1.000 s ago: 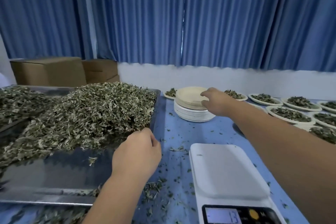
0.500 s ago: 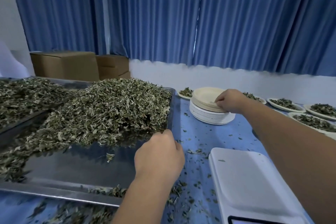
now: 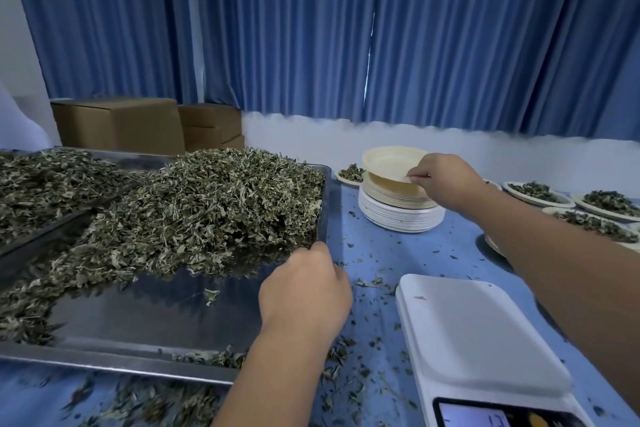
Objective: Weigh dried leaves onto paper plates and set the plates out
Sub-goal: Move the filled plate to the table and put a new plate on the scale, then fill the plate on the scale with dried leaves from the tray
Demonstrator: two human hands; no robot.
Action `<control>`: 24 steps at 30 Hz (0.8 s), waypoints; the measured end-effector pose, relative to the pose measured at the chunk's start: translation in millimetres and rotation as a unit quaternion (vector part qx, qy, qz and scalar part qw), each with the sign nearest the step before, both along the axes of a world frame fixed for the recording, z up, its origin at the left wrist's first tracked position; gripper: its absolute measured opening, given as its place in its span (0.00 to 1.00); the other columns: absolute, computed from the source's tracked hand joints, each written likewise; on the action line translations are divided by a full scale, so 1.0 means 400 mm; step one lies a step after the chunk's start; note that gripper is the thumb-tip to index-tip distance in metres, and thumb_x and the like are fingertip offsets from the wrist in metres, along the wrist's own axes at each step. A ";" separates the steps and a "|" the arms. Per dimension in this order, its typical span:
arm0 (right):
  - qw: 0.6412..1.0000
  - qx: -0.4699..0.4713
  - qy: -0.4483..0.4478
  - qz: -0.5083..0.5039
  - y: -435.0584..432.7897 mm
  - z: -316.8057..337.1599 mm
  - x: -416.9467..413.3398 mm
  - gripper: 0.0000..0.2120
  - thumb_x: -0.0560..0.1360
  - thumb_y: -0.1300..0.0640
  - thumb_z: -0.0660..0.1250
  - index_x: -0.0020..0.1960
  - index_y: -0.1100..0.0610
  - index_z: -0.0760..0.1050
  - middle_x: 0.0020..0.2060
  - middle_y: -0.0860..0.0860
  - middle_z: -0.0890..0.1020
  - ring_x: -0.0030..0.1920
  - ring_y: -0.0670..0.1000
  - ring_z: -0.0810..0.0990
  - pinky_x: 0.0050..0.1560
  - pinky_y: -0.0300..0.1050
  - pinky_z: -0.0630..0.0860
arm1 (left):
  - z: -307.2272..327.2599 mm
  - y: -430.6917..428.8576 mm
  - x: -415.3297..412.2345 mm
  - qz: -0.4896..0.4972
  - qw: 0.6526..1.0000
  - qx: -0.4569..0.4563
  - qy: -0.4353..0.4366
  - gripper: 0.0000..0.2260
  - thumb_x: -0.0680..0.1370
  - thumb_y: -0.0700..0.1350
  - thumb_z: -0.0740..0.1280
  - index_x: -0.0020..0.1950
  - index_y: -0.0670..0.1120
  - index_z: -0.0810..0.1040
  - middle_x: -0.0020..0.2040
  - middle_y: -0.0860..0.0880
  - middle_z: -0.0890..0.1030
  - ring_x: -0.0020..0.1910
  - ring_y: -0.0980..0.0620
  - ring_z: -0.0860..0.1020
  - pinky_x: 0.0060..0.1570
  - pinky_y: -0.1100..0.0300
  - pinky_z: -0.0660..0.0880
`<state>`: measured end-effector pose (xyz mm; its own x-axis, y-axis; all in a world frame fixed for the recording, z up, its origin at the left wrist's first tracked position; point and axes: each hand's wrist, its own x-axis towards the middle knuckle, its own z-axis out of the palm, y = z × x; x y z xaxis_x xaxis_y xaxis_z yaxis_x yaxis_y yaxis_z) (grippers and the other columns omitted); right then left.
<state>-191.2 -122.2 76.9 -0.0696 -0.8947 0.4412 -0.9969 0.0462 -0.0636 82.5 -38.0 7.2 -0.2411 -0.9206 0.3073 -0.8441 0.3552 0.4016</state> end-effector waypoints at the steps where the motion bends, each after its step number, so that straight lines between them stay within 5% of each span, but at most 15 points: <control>1: 1.000 -0.016 0.002 0.012 0.016 -0.004 0.005 0.11 0.79 0.60 0.62 0.51 0.64 0.81 0.48 0.58 0.80 0.51 0.58 0.76 0.53 0.51 0.72 | 0.000 0.000 0.000 -0.002 1.000 0.001 0.002 0.08 0.81 0.50 0.57 0.54 0.48 0.73 0.45 0.50 0.76 0.39 0.49 0.75 0.33 0.57 0.69; 8: 0.987 -0.108 -0.049 0.108 0.253 -0.056 0.067 0.07 0.76 0.64 0.68 0.51 0.61 0.84 0.42 0.54 0.81 0.44 0.54 0.77 0.45 0.37 0.65 | -0.003 -0.003 0.005 -0.003 1.000 0.003 0.006 0.09 0.81 0.50 0.58 0.54 0.48 0.74 0.44 0.49 0.77 0.38 0.48 0.76 0.32 0.57 0.68; 24: 0.982 0.058 -0.084 0.156 0.625 -0.135 0.061 0.10 0.75 0.57 0.68 0.53 0.48 0.84 0.46 0.37 0.79 0.42 0.40 0.79 0.43 0.34 0.72 | -0.008 0.010 0.002 -0.007 1.000 0.008 0.017 0.07 0.81 0.49 0.58 0.53 0.48 0.74 0.41 0.49 0.77 0.37 0.47 0.76 0.31 0.58 0.67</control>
<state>-166.9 127.8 22.7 0.1532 -0.9274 0.3412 -0.9396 -0.2436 -0.2404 83.3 -34.1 3.8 -0.2430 -0.9225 0.2998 -0.8255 0.3590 0.4355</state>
